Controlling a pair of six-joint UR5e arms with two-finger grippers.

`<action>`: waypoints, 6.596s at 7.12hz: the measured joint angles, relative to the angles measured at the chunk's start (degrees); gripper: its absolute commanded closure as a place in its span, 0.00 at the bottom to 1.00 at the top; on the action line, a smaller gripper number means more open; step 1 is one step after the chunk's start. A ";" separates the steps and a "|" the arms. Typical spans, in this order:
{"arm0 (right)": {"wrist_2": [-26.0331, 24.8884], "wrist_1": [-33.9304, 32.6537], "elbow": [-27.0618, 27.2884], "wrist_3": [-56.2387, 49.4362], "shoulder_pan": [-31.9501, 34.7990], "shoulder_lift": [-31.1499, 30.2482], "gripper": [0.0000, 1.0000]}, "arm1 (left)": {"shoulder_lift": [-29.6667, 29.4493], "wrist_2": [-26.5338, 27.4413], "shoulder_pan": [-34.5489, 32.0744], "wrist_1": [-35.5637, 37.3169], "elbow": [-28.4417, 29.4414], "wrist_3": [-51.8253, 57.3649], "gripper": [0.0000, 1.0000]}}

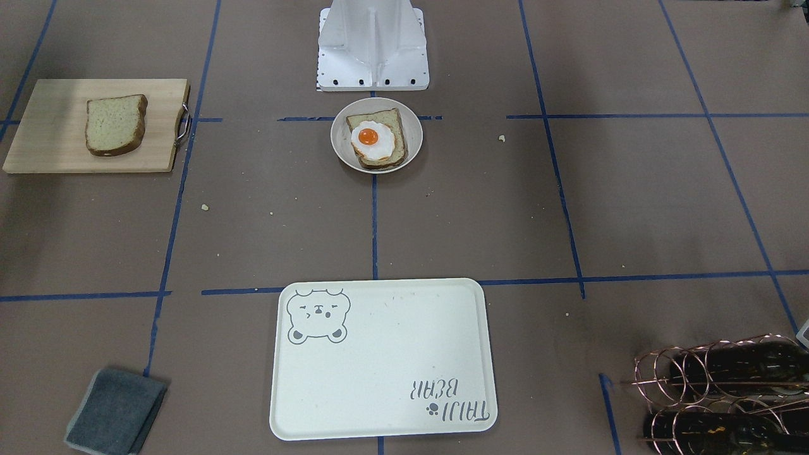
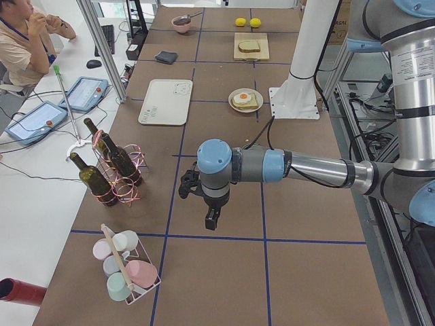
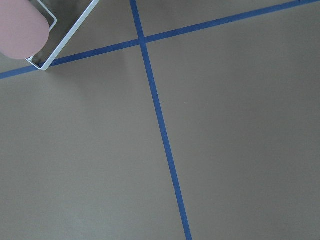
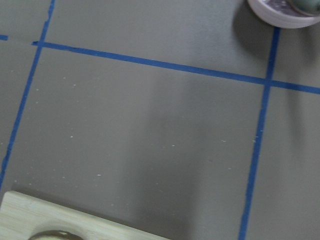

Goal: Make sandwich and place on tray

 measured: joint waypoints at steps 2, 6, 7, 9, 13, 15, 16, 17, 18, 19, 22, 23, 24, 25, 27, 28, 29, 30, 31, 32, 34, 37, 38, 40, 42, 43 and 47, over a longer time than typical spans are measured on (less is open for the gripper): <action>-0.63 17.94 -0.12 19.07 -9.44 -4.64 0.00 | -0.01 0.00 0.00 -0.09 0.03 0.00 0.00; -18.25 42.85 -1.69 48.95 -33.40 -10.21 0.18 | -0.04 0.00 0.01 -0.21 0.11 0.00 0.00; -21.83 45.92 -3.45 51.34 -37.27 -10.66 0.22 | -0.06 0.00 0.05 -0.27 0.12 0.00 0.00; -27.49 48.13 -5.19 54.25 -43.30 -10.77 0.27 | -0.14 0.00 0.08 -0.40 0.12 0.00 0.00; -29.32 48.87 -6.78 54.99 -47.07 -10.91 0.40 | -0.45 0.00 0.09 -0.62 0.07 0.00 0.00; -29.33 48.91 -7.05 55.00 -48.11 -10.93 1.00 | -0.57 -0.02 0.09 -0.63 0.04 0.00 0.00; -29.27 49.04 -7.07 54.95 -48.32 -10.94 1.00 | -0.59 -0.06 0.09 -0.63 0.04 0.00 0.00; -29.24 49.78 -7.10 54.88 -48.37 -11.09 1.00 | -0.63 -0.08 0.09 -0.65 0.04 0.00 0.00; -29.23 51.40 -7.10 54.84 -48.35 -11.48 1.00 | -0.67 -0.08 0.09 -0.66 0.04 0.00 0.00; -29.24 52.67 -7.07 54.83 -48.31 -11.89 1.00 | -0.68 -0.09 0.09 -0.65 0.01 0.00 0.00; -28.10 53.62 -3.59 56.64 -48.10 -12.15 1.00 | -0.69 -0.09 0.08 -0.55 -0.02 0.00 0.00; -27.19 53.65 -0.91 58.98 -48.01 -12.09 1.00 | -0.65 -0.09 0.04 -0.52 -0.01 0.00 0.00; -26.47 53.64 1.76 61.90 -48.01 -11.83 1.00 | -0.62 -0.09 0.01 -0.48 0.01 0.00 0.00; -26.11 53.56 4.19 66.43 -48.08 -10.82 1.00 | -0.59 -0.09 0.01 -0.41 0.03 0.00 0.00; -25.94 52.54 6.10 73.05 -48.38 -4.32 1.00 | -0.48 -0.09 0.00 -0.30 0.06 0.00 0.00; -25.93 50.43 6.16 73.90 -48.86 0.77 1.00 | -0.46 -0.09 0.00 -0.28 0.05 0.00 0.00; -26.06 46.63 5.98 74.19 -50.05 6.94 1.00 | -0.44 -0.09 0.00 -0.28 0.00 0.00 0.00; -27.11 41.59 5.16 74.31 -52.46 14.36 1.00 | -0.44 -0.09 0.00 -0.28 -0.06 0.00 0.00; -29.53 37.17 3.44 74.35 -55.90 21.42 1.00 | -0.46 -0.09 -0.03 -0.30 -0.13 0.00 0.00; -32.52 34.57 0.39 74.14 -59.37 27.44 1.00 | -0.49 -0.09 -0.06 -0.34 -0.18 0.00 0.00; -35.42 33.56 -5.53 73.30 -62.35 34.14 1.00 | -0.51 -0.09 -0.08 -0.36 -0.22 0.00 0.00; -36.08 33.54 -8.32 72.46 -63.33 36.38 0.01 | -0.52 -0.09 -0.09 -0.31 -0.10 0.00 0.00; -36.19 33.04 -8.48 72.27 -63.33 36.49 0.00 | -0.52 -0.09 -0.09 -0.29 -0.07 0.00 0.00; -36.29 28.60 -7.57 72.13 -62.38 36.44 0.00 | -0.47 -0.09 -0.09 -0.28 0.09 -0.06 0.00; -31.91 15.71 -3.45 70.39 -57.35 36.41 0.00 | -0.44 -0.09 -0.09 -0.29 0.34 -0.08 0.00; -29.30 7.46 -1.41 66.87 -53.95 36.34 0.00 | -0.48 -0.07 -0.09 -0.38 0.21 -0.09 0.00; -22.80 -15.69 4.90 37.19 -38.43 29.86 0.00 | -4.18 0.75 0.31 -1.30 -0.10 -0.11 0.00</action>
